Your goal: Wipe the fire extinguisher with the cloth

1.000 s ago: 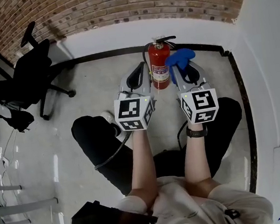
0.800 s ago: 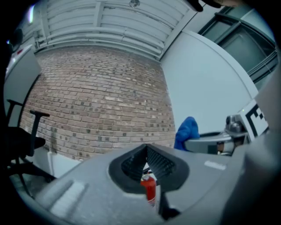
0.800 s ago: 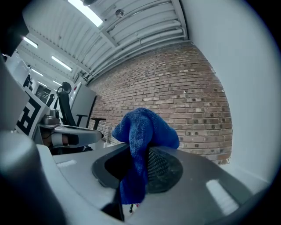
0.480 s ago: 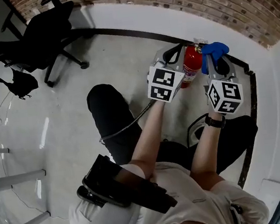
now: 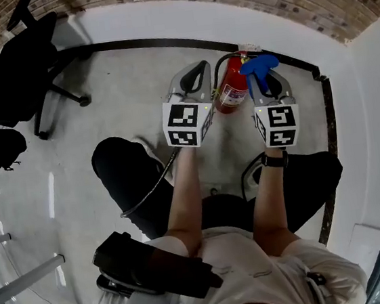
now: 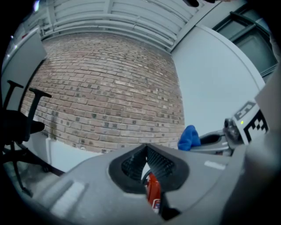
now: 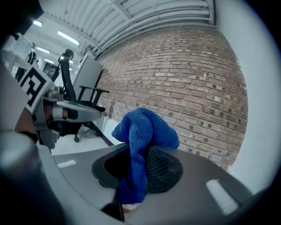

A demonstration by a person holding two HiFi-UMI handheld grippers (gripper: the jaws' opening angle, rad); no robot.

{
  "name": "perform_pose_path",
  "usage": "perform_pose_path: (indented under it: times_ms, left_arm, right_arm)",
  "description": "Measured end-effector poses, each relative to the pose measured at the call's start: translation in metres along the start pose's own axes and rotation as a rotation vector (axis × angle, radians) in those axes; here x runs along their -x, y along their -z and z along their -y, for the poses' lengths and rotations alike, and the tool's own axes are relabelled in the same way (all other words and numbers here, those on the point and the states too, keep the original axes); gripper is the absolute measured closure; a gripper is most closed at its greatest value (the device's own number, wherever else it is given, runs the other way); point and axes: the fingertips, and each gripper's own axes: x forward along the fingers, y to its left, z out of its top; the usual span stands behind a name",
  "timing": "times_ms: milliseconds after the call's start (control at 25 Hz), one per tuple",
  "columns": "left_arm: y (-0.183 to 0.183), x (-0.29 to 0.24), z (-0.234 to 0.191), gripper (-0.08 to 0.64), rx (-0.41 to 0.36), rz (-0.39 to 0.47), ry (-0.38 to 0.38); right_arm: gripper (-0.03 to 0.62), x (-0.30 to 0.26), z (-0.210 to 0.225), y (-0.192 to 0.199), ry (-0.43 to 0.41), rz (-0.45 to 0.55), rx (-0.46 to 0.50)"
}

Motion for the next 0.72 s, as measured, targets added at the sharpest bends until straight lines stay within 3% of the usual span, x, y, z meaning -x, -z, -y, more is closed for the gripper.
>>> perform_pose_path:
  times_ms: [320,520,720]
  left_arm:
    - [0.033,-0.023,-0.001,0.558,0.037,-0.052,0.03]
    - [0.05,-0.033,-0.01,0.558,0.034,-0.076,0.018]
    - [0.061,-0.026,-0.034,0.558,0.051,-0.084,-0.035]
  right_arm:
    - [0.511,-0.075,-0.001,0.071,-0.025,-0.32,0.349]
    - [0.511,-0.119,-0.015,0.101,-0.04,-0.458,0.489]
    - [0.514,-0.133,-0.034,0.111,0.042,-0.51,0.715]
